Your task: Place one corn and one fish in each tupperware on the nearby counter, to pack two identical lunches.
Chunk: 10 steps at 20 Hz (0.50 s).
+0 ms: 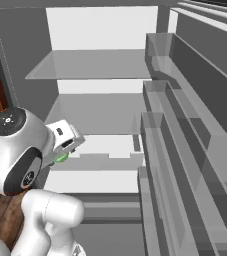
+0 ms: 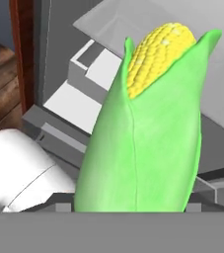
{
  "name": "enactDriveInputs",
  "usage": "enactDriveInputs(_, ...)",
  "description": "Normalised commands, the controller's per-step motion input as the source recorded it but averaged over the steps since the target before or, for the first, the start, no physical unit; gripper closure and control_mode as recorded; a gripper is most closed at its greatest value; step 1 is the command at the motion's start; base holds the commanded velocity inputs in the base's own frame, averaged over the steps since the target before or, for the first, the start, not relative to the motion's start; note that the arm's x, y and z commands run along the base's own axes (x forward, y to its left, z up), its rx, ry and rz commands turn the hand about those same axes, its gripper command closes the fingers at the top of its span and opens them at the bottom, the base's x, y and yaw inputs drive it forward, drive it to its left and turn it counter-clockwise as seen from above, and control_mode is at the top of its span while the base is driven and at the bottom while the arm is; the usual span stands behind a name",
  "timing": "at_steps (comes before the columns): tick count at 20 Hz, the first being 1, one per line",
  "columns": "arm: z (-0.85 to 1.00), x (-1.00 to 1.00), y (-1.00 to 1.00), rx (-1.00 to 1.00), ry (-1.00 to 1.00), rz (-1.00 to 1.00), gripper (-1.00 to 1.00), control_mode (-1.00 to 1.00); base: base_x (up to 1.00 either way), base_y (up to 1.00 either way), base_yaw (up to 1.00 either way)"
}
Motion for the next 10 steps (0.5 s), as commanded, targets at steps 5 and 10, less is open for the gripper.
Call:
enactDriveInputs(5, 0.54, -0.64, 0.11, -0.05, 0.00, 0.09, 1.00, -1.00, 0.00, 0.00, 0.00)
enactDriveInputs(10, 0.01, -0.09, 0.19, -0.04, 0.04, 0.03, 1.00, 1.00, -0.12, 0.25, 0.03)
